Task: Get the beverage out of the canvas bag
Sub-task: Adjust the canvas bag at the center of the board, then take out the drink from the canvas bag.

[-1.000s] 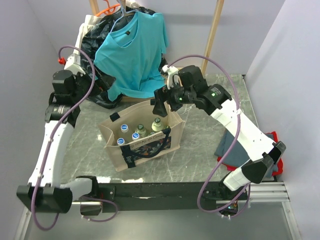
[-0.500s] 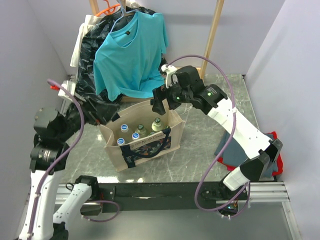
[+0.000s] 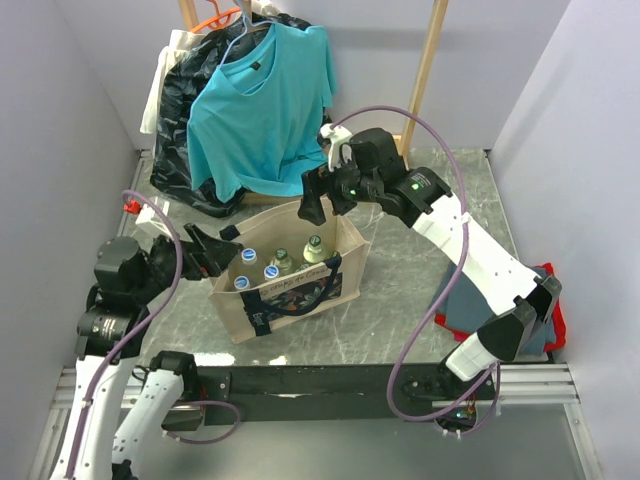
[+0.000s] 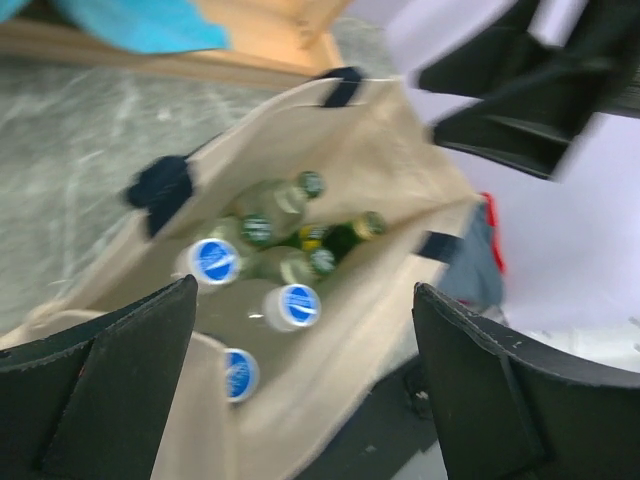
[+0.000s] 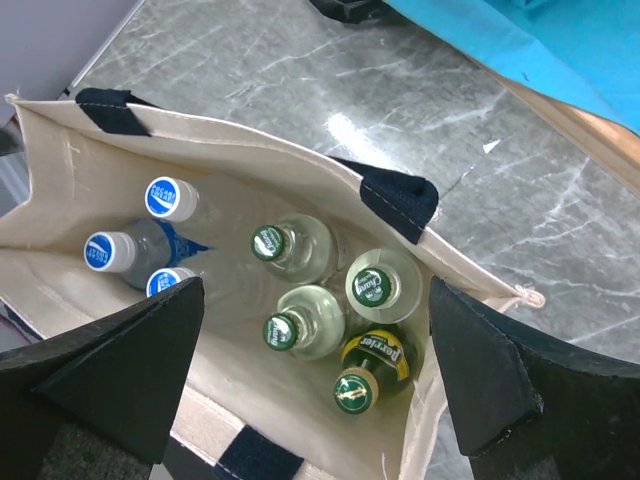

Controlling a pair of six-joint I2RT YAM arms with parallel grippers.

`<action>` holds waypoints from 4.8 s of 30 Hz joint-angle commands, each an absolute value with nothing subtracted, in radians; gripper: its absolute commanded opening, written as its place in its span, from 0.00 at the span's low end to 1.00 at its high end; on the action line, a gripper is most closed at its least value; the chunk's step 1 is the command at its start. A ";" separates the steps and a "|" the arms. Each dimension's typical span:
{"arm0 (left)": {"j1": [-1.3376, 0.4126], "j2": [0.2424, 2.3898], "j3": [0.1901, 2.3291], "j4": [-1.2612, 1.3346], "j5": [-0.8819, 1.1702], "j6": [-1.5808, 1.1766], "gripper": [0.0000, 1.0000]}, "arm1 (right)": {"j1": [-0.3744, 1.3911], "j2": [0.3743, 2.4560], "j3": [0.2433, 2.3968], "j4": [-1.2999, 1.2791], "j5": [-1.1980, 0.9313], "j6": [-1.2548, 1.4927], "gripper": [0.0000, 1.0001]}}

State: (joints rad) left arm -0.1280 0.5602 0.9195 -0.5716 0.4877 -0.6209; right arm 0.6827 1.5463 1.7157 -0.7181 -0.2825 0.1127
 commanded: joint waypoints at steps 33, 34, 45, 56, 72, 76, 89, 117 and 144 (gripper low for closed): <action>-0.603 0.913 1.203 -0.535 0.227 -0.454 0.97 | 0.698 1.595 1.735 -0.683 -0.278 0.123 0.99; -0.607 0.919 1.197 -0.551 0.236 -0.451 0.95 | 0.698 1.598 1.738 -0.686 -0.273 0.121 0.99; -0.732 0.943 1.014 -0.572 0.181 -0.502 0.95 | 0.698 1.597 1.707 -0.664 -0.232 0.133 1.00; -0.917 0.903 0.936 -0.543 0.216 -0.609 0.93 | 0.698 1.657 1.744 -0.689 -0.317 0.115 0.98; -1.020 0.908 0.988 -0.652 0.043 -0.586 0.84 | 0.716 1.577 1.615 -0.681 -0.359 0.110 0.96; -1.020 0.902 0.988 -0.633 0.093 -0.606 0.84 | 0.719 1.594 1.621 -0.727 -0.344 0.107 0.95; -1.022 1.020 0.927 -0.637 0.265 -0.549 0.82 | 0.732 1.569 1.506 -0.710 -0.221 0.132 0.95; -1.020 0.956 0.914 -0.638 0.190 -0.578 0.83 | 0.756 1.690 1.520 -0.700 -0.181 0.123 0.89; -1.020 0.945 0.939 -0.661 0.140 -0.575 0.84 | 0.759 1.755 1.555 -0.761 -0.101 0.127 0.60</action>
